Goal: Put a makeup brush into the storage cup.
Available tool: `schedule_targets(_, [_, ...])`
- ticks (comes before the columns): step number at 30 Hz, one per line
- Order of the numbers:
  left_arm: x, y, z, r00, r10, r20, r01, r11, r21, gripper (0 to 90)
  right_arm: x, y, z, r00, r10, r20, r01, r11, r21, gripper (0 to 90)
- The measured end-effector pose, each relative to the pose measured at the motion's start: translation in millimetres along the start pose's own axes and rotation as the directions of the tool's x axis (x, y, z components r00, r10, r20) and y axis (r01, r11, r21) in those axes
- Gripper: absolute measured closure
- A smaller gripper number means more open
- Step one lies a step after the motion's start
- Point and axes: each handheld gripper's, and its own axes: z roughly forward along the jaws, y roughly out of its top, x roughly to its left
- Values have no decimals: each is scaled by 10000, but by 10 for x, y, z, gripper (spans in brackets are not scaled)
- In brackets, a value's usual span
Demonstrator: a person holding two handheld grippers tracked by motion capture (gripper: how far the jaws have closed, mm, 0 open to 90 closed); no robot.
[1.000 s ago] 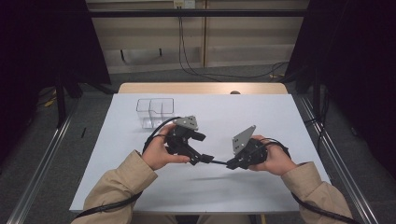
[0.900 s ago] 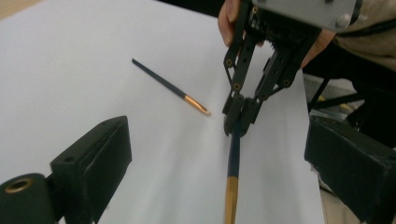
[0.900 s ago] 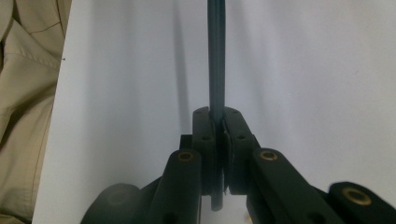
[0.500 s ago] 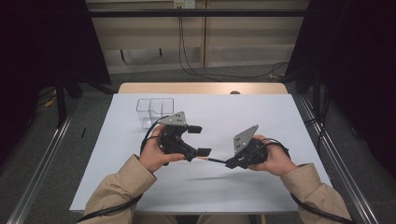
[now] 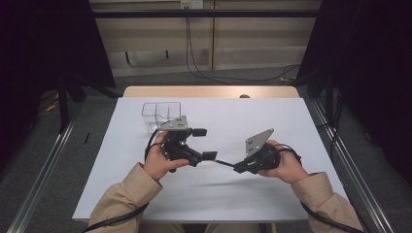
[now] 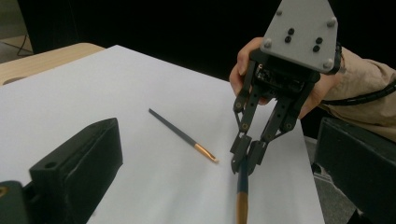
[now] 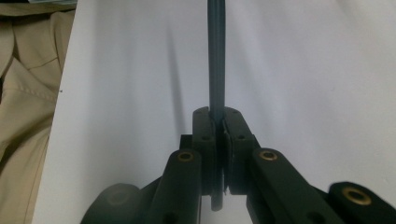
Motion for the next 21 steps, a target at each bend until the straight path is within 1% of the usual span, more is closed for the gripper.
schedule_targets(3, [-3,-5,-2,9999,119,-32,-119,9999,28,5,-3,-2,-25,9999,77,103,-75,9996,-257,853])
schedule_targets(7, [-5,-19,-4,10000,62,32,-62,10000,-43,5,0,1,-50,9996,160,223,-146,9980,-614,853])
schedule_targets(13, [0,-30,-17,10000,78,-42,-78,9999,-146,6,9,9,-66,9987,351,368,-303,9918,-1242,853])
schedule_targets(18, [2,-38,-24,10000,45,-61,-47,9997,-252,10,16,17,-71,9971,584,490,-483,9814,-1856,854])
schedule_targets(21, [9,-42,-30,10000,3,-20,-4,9996,-272,16,10,15,-75,9950,792,606,-639,9729,-2224,854])
